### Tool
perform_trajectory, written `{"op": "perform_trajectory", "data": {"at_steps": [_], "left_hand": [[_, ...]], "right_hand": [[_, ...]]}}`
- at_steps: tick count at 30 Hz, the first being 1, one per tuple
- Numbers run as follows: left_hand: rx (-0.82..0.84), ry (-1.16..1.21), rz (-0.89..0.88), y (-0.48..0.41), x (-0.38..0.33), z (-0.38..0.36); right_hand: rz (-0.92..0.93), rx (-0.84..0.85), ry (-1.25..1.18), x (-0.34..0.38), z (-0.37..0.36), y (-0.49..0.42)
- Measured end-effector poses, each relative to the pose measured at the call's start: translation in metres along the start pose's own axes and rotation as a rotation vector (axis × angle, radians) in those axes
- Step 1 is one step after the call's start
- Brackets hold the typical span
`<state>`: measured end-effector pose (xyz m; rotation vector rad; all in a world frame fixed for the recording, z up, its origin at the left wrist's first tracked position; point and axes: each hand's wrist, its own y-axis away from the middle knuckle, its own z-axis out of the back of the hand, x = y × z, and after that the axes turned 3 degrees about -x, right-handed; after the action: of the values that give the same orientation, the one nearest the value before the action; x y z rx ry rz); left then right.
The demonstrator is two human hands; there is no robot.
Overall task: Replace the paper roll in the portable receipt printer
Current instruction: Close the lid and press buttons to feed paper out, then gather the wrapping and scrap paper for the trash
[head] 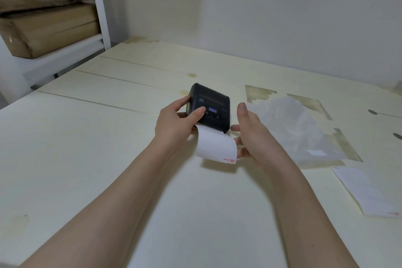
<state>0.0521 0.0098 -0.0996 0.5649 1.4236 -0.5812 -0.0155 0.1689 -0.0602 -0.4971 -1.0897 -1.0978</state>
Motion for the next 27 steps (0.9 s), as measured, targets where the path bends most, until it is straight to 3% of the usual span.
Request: {"op": "perform_trajectory", "data": {"at_steps": [6, 11, 14, 18, 20, 22, 27], "left_hand": [[-0.081, -0.344, -0.154, 0.008, -0.005, -0.003], [-0.052, -0.402, -0.126, 0.006, -0.003, 0.006], [-0.097, -0.436, -0.154, 0.005, -0.001, 0.007], [-0.306, -0.395, -0.232, 0.011, -0.011, 0.006], [-0.364, -0.445, -0.342, 0.021, -0.022, -0.007], [-0.316, -0.489, -0.481, 0.033, -0.032, -0.031], [-0.001, -0.612, -0.633, 0.067, -0.041, -0.107]], "right_hand": [[0.016, -0.018, 0.029, 0.001, 0.000, 0.000], [0.142, -0.086, 0.003, 0.003, 0.003, 0.007], [0.265, -0.227, -0.054, -0.005, 0.014, 0.008], [0.317, -0.574, -0.065, -0.029, 0.058, 0.018], [0.223, -0.758, 0.040, -0.046, 0.088, 0.022], [0.069, -0.850, 0.204, -0.065, 0.115, 0.024], [-0.364, -0.703, 0.688, -0.094, 0.150, 0.032]]}}
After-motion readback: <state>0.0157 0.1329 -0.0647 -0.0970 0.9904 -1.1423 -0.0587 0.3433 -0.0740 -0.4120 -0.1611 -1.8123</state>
